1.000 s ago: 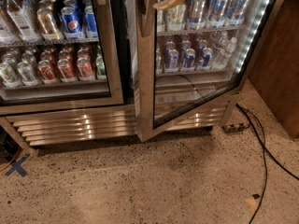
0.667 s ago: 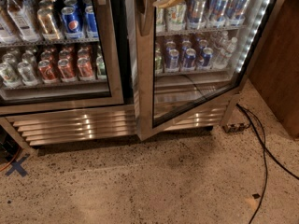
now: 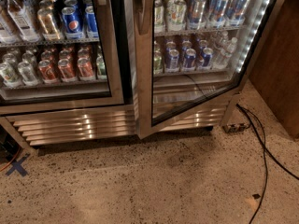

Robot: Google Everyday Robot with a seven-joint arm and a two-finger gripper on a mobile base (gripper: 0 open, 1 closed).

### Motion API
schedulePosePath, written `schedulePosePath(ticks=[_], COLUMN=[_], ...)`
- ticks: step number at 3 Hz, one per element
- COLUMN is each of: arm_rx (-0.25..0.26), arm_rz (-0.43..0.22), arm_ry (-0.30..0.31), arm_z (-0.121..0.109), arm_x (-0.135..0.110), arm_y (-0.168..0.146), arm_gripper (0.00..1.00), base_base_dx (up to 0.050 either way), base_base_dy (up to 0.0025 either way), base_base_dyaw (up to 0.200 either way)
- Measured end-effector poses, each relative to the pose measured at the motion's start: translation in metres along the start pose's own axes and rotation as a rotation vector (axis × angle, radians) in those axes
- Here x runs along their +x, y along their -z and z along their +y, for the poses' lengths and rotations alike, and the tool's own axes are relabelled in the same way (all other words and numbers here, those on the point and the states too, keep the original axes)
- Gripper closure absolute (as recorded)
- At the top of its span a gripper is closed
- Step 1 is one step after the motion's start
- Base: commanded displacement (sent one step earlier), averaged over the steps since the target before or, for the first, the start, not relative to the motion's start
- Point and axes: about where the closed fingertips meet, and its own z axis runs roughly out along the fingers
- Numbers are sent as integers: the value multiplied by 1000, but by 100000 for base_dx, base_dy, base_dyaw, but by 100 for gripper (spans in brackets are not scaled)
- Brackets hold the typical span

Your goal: Open right fridge door

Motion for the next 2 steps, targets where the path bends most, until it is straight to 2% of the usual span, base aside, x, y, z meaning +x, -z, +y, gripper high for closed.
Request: schedulePosePath(ticks=[1, 2], arm_rx=[7, -34], arm_rz=[47, 72], arm_ry=[-24, -46], arm_z=[10, 36], arm_x=[-14, -13], arm_y=[23, 26], arm_gripper=[100, 81], base_base_dx=[0, 0], base_base_dy=[0, 0], base_base_dyaw=[0, 0])
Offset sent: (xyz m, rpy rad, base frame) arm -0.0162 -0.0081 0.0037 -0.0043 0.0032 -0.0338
